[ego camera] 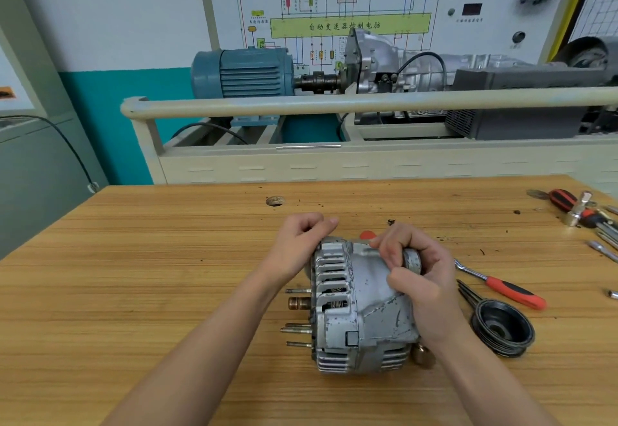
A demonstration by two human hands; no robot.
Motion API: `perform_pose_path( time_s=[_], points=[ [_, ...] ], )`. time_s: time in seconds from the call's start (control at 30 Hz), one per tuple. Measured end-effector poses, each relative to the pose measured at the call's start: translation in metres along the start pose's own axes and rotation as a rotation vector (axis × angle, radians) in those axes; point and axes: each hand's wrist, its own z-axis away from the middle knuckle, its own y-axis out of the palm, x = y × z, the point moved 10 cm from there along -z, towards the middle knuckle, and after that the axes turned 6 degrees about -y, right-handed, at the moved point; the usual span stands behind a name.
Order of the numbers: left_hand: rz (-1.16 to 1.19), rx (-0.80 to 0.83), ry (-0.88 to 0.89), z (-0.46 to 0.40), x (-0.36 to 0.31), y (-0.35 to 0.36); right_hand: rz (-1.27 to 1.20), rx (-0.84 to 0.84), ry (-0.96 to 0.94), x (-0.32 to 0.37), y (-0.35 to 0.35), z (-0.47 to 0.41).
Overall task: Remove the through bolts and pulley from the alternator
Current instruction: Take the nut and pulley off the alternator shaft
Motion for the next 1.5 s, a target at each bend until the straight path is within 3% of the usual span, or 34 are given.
perform_pose_path(
  time_s=[0.17, 0.4, 0.77, 1.13, 1.33, 1.5],
  points=[
    [0.241, -0.219, -0.011, -0.006, 0.016, -0.009, -0.025, -0.015, -0.019, -0.001, 0.000, 0.000],
    [0.317, -0.255, 0.035, -0.006, 0.014, -0.008, -0.109, -0.115, 0.040, -0.009, -0.009, 0.003],
    [0.335, -0.361, 0.060, 0.008, 0.010, -0.016, -0.115, -0.133, 0.042, -0.005, -0.011, 0.007],
    [0.120, -0.109, -0.067, 0.011, 0.003, -0.007, -0.116, -0.092, 0.001, -0.001, -0.006, 0.009],
    [0.089, -0.079, -0.010, 0.049, -0.028, -0.021, -0.131, -0.060, 0.020, -0.003, -0.001, 0.008],
    [0.078, -0.057, -0.094, 0.091, -0.025, -0.029, -0.063, -0.069, 0.048, -0.004, -0.003, 0.010]
  ],
)
